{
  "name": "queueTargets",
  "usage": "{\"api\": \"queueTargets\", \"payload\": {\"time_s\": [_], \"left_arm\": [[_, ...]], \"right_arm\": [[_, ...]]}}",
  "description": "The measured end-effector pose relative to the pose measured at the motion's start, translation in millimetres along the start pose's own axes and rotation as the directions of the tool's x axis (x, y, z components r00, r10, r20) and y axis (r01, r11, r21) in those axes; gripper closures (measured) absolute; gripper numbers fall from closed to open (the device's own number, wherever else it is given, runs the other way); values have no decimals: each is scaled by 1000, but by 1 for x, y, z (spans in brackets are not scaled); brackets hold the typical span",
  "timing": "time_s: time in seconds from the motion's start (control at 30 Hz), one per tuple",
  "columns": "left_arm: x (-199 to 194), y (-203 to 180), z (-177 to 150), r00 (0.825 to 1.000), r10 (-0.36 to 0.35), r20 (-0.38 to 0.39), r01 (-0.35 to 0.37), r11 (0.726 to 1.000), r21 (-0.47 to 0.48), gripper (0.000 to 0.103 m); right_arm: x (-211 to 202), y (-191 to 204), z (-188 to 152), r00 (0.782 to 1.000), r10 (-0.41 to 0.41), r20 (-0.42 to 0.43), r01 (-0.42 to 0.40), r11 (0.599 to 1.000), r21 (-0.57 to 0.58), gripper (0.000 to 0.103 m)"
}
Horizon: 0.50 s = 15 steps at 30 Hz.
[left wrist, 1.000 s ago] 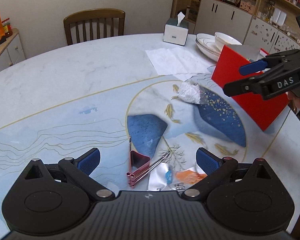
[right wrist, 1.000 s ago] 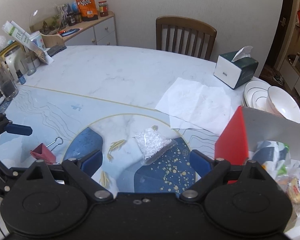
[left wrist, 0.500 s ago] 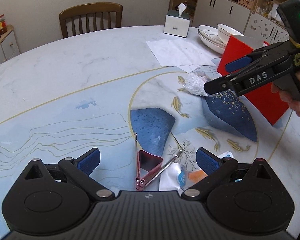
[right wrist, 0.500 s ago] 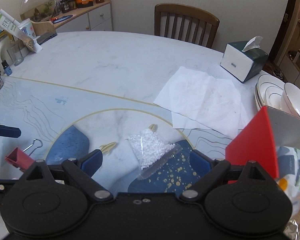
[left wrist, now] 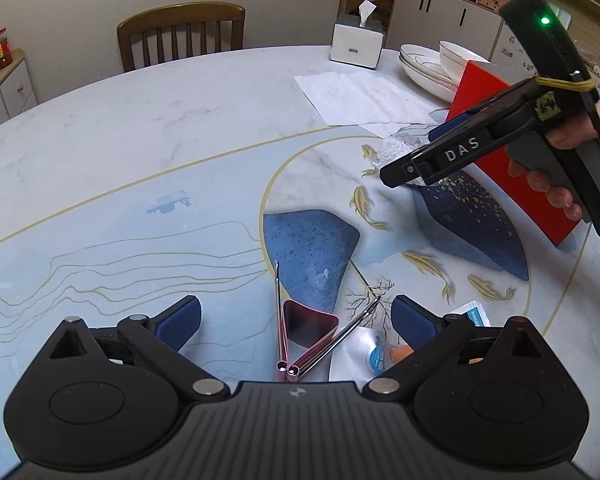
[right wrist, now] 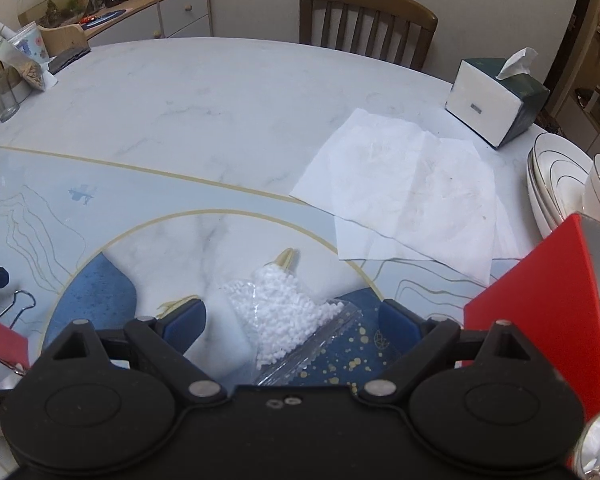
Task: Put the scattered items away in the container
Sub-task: 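Grasp the pink binder clip with the left tool while the right tool grasps the bubble-wrap bag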
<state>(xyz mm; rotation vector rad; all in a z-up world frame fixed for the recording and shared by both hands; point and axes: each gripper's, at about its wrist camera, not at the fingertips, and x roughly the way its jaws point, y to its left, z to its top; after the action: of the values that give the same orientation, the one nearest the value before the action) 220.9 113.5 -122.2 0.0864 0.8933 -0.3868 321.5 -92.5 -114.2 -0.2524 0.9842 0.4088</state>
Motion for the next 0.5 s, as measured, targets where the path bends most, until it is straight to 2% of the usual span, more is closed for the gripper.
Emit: {"api": "queueTargets", "payload": {"time_s": [0.13, 0.3, 0.5], "left_arm": [[1, -1, -2, 1000, -4, 5, 4, 1000, -1, 8], [1, -2, -5, 1000, -14, 8, 14, 1000, 5, 24], [1, -3, -3, 1000, -25, 17, 25, 1000, 4, 41]], "right_arm": [[4, -1, 0, 1000, 5, -6, -5, 1000, 12, 10], [7, 0, 1, 1000, 6, -9, -6, 1000, 12, 13], [8, 0, 1, 1000, 18, -15, -18, 1000, 19, 21]]}}
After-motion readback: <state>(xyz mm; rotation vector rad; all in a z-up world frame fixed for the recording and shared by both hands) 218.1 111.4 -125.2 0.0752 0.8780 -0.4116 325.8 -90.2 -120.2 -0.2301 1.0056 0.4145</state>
